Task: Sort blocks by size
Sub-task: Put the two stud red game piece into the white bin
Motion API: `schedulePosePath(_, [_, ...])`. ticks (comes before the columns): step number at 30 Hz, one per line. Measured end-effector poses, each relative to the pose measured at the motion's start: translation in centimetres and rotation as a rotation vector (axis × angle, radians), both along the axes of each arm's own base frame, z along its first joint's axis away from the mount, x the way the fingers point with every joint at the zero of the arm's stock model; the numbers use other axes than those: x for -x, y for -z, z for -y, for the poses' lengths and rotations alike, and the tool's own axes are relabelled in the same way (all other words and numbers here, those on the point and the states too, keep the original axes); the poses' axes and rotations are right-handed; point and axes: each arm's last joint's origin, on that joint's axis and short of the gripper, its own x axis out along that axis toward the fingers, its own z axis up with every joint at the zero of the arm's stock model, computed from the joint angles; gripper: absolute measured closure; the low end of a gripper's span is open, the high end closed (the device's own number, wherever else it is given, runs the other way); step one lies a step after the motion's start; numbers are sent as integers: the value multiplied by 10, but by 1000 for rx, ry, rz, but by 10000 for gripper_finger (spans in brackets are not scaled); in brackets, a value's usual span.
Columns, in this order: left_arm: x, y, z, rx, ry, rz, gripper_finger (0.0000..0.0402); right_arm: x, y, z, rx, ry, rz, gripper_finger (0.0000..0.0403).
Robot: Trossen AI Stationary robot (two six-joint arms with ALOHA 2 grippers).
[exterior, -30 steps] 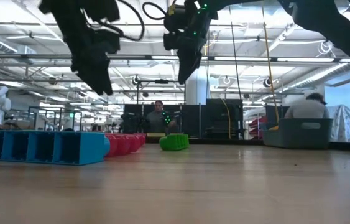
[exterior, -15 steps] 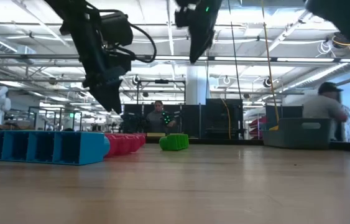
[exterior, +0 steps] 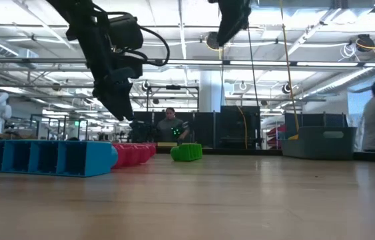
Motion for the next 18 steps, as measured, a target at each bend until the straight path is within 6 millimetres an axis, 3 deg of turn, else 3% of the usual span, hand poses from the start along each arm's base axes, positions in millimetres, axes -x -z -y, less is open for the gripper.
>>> schedulePosePath(10, [-1, 0, 0, 19, 9, 12, 140, 36, 61, -17, -30, 33, 187, 255])
schedulePosePath(18, [-10, 18, -9, 41, -46, -14, 140, 46, 119, -22, -100, 48, 262, 255])
